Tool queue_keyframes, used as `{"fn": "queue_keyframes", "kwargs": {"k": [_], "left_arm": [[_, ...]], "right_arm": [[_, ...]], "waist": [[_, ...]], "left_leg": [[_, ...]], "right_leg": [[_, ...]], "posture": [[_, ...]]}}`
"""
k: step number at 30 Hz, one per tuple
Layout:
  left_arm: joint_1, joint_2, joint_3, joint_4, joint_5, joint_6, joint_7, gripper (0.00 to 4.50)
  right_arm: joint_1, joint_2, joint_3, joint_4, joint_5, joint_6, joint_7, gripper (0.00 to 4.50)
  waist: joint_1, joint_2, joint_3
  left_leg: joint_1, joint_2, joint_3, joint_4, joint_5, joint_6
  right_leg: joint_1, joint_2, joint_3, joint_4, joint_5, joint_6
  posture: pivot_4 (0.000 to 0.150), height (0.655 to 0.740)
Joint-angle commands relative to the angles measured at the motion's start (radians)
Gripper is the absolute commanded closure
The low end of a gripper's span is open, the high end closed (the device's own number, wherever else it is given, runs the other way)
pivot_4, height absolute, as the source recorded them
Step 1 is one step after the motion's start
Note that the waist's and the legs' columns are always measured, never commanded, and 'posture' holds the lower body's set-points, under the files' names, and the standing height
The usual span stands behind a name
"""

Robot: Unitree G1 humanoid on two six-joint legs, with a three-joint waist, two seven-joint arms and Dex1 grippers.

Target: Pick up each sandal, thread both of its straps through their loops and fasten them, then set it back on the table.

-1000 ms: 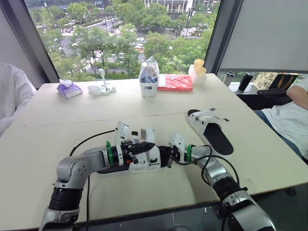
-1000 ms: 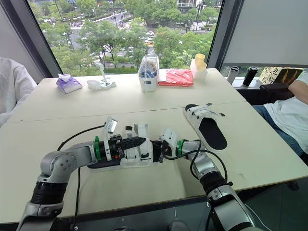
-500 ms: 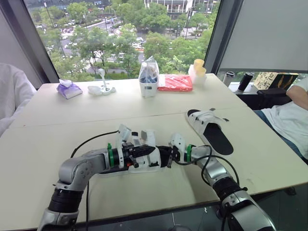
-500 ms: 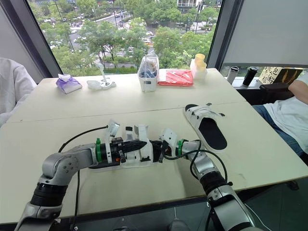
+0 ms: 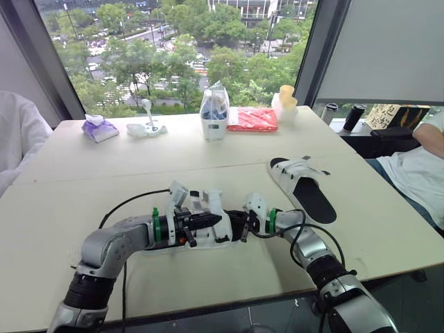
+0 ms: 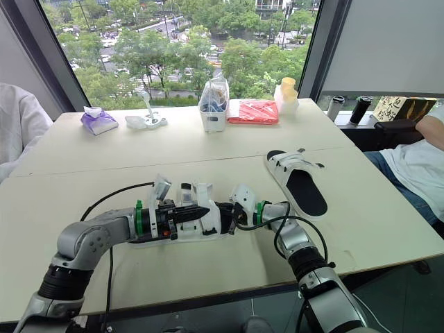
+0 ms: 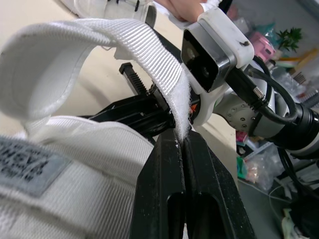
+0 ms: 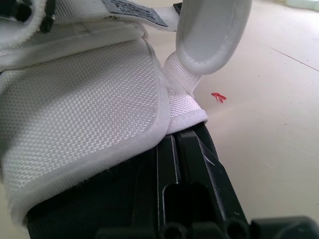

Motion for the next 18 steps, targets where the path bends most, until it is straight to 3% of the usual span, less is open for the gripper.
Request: {"fn": "queue_keyframes", "kwargs": {"k": [1,7,18], "left_arm": [[-0.042,-0.017,0.024,0.006,-0.032,0.015,-0.003,4.47],[-0.091,0.016,0.036,0.027,-0.052,0.059,-0.043,4.47],[-0.037,0.076,-0.036,-0.048,-0.010,0.045,-0.099,4.47]], "right_arm": [[0.091,0.010,0.077,0.116,-0.090,0.083,-0.007,4.50],[0.108,0.007,0.079,0.095,-0.086,0.091,-0.007,4.50],[0.145,-0.001,0.083,0.038,-0.079,0.114,-0.004,4.50]], "waist": [[0.000,0.000,0.000],[0.000,0.000,0.000],[0.000,0.000,0.000]], "left_leg": [[0.000,0.000,0.000,0.000,0.000,0.000],[0.000,0.000,0.000,0.000,0.000,0.000],[-0.001,0.000,0.000,-0.001,-0.001,-0.002]], "right_leg": [[0.000,0.000,0.000,0.000,0.000,0.000],[0.000,0.000,0.000,0.000,0.000,0.000],[-0.001,0.000,0.000,0.000,-0.001,-0.001]], "posture": [[0.150,0.7400],[0.150,0.7400],[0.150,0.7400]]}}
